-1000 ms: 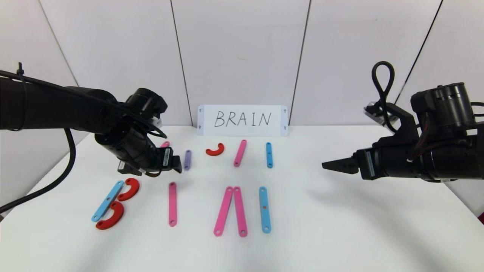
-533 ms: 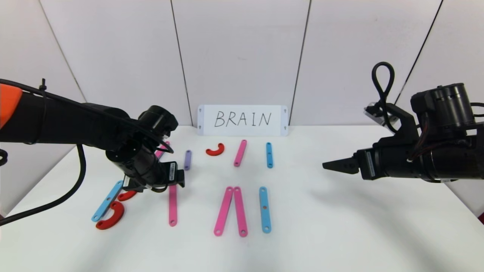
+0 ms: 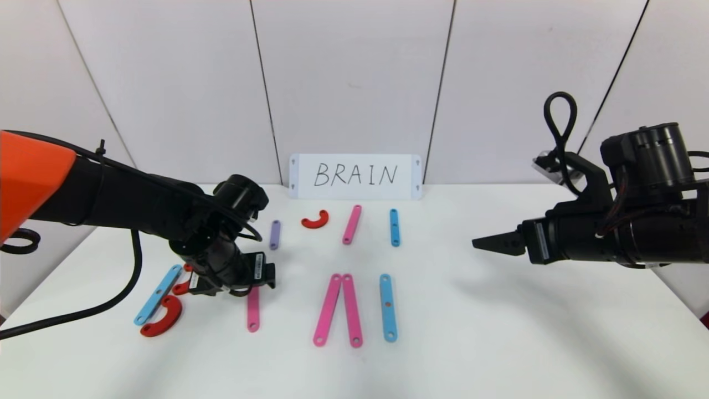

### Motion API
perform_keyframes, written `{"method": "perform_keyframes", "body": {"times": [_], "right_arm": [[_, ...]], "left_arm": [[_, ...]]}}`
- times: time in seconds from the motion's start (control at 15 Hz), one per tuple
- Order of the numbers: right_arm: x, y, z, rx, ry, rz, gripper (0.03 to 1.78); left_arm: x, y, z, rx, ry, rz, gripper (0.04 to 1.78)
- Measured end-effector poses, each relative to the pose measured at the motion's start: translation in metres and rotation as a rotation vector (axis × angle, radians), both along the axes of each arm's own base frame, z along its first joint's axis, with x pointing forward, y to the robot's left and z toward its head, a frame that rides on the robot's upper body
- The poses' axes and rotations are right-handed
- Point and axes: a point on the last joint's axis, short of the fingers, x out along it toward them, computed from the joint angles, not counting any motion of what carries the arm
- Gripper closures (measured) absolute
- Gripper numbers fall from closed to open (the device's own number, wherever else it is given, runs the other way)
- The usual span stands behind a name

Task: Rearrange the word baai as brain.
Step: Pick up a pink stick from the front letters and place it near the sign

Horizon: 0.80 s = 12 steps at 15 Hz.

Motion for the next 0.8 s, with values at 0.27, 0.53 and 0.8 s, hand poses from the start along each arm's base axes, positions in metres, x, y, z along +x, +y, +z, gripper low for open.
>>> {"method": "perform_keyframes", "body": {"times": [0.27, 0.53, 0.8], "right_arm": [[0.0, 0.0, 0.0, 0.0, 0.0, -0.002, 0.08], [0.0, -0.001, 0.0, 0.0, 0.0, -0.003, 0.08], [0.0, -0.001, 0.0, 0.0, 0.001, -0.003, 0.08]], "left_arm": [[-0.002, -0.005, -0.006, 0.005, 0.02, -0.008, 0.13], [-0.002, -0.008, -0.01, 0.006, 0.031, -0.011, 0.55], [-0.003, -0.008, -0.012, 0.009, 0.038, -0.011, 1.29]]}}
